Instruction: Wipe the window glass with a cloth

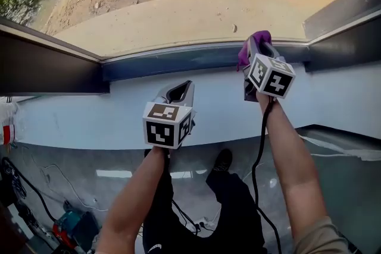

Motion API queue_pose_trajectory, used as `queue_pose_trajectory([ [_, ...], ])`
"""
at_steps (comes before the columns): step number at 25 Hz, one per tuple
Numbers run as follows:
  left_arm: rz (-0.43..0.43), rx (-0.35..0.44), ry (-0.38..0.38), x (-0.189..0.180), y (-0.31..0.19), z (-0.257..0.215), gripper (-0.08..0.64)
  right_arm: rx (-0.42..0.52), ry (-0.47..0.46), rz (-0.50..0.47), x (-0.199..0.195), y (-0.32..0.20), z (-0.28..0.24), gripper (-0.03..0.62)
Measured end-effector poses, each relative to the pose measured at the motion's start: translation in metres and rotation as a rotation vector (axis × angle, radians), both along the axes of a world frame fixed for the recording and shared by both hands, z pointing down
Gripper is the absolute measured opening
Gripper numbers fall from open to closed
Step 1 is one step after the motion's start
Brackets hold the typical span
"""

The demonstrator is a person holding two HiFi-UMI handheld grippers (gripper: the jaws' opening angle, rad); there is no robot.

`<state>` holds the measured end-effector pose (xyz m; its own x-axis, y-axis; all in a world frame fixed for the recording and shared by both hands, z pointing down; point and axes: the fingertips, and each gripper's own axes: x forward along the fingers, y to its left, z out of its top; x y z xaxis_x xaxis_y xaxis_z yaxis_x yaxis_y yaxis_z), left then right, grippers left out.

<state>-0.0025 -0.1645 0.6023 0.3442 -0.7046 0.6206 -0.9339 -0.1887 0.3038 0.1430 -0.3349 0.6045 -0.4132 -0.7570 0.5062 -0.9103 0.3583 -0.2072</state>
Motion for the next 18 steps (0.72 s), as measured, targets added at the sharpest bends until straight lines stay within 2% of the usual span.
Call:
queue_pose_trajectory([
  [8, -0.061, -0.003, -0.016, -0.099, 0.037, -0.005, 0.0, -0.011, -0.037, -0.048, -0.116, 0.044, 0.0, 0.061],
  [18, -0.123, -0.038, -0.035, -0.195, 0.081, 0.001, 0.0, -0.073, -0.125, -0.118, -0.262, 0.097, 0.002, 0.061],
])
